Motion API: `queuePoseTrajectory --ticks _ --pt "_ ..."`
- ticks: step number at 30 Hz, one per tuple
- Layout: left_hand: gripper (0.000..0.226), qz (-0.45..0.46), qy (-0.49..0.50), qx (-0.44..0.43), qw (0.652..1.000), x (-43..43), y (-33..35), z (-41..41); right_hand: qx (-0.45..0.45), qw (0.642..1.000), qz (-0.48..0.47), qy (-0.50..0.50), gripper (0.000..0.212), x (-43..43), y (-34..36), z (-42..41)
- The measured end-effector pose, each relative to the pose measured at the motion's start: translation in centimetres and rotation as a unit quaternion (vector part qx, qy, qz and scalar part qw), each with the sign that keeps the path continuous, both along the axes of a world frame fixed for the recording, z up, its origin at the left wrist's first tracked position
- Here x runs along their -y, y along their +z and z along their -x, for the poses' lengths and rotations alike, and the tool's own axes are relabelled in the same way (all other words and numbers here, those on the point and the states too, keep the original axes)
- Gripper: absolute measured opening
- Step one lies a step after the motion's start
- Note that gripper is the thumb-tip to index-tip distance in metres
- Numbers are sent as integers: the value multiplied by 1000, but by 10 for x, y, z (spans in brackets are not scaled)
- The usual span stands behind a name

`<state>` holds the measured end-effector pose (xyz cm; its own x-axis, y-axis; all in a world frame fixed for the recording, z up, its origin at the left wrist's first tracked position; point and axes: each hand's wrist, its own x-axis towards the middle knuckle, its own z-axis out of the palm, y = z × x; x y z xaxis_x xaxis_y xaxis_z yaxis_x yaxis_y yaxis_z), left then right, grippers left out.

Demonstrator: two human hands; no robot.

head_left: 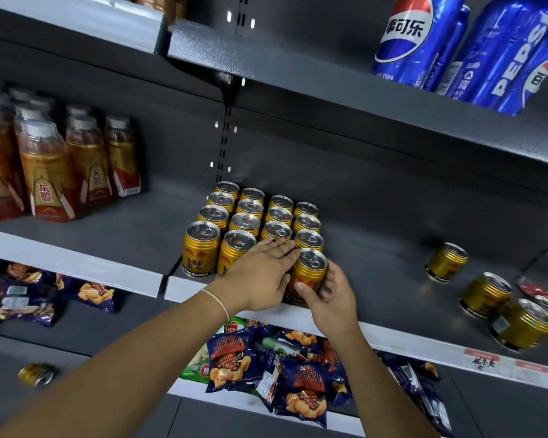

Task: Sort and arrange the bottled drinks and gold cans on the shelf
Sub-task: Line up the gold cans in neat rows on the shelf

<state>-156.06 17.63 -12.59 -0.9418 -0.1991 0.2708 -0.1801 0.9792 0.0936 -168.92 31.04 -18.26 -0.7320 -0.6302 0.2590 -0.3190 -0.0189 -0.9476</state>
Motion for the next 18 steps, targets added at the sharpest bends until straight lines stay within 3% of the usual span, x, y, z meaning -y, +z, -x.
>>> queuePoseTrajectory --ticks 9,11,15,18 --pt "57 -27 -7 -11 1000 -1 5 1 4 999 -17 32 60 -7 4 5" --pt "56 -37 -6 -4 999 -1 9 2 45 999 -1 25 57 -12 6 7" --pt "51 -67 3 22 997 -2 23 5 210 974 84 -26 47 -16 11 12" --pt "42 -63 14 10 998 -7 32 9 244 965 97 -28 46 -16 15 13"
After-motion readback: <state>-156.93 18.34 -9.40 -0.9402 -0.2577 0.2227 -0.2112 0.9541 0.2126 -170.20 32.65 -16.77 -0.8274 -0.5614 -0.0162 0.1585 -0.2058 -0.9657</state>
